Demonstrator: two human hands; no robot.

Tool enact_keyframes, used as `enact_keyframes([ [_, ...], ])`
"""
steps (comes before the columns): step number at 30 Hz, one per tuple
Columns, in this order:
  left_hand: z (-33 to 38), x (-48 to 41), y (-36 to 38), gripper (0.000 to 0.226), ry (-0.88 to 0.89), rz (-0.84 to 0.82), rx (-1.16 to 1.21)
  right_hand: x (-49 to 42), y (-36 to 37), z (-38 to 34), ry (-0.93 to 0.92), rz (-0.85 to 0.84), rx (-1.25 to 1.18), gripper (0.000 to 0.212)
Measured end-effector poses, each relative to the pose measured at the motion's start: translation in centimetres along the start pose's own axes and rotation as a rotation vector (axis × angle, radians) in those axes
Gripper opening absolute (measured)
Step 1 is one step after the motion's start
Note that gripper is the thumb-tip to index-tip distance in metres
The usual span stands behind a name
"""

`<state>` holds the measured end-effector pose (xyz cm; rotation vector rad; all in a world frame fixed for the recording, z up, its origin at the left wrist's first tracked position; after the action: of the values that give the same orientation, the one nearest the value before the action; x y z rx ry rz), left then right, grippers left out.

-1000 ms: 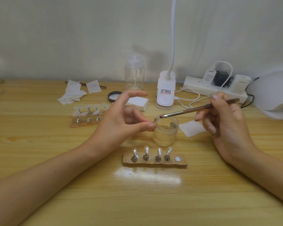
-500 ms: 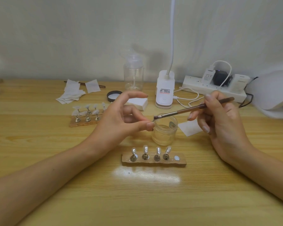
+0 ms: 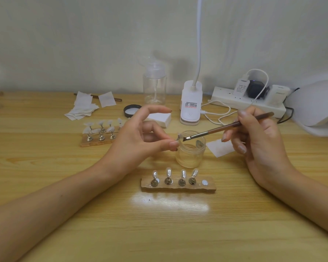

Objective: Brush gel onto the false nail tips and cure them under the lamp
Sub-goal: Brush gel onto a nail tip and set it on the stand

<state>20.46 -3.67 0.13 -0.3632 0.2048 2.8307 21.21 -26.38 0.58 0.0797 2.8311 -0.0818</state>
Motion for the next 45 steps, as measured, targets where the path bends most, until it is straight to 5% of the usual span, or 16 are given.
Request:
enact_keyframes([
  [45, -0.19, -0.07, -0.12, 0.064, 0.038, -0.035, -0.034, -0.19, -0.31, 0.29, 0.030, 0.021, -0.017, 0.028],
])
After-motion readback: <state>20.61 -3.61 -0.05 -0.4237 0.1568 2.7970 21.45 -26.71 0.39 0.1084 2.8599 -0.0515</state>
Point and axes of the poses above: each hand's wrist, its own x-axis away from the middle knuckle, its own y-axis out of the palm, z = x × y, the point moved 5 cm from there along -x, towards the middle knuckle, and after that the axes turned 14 degrees about x, right-handed, at the moved point
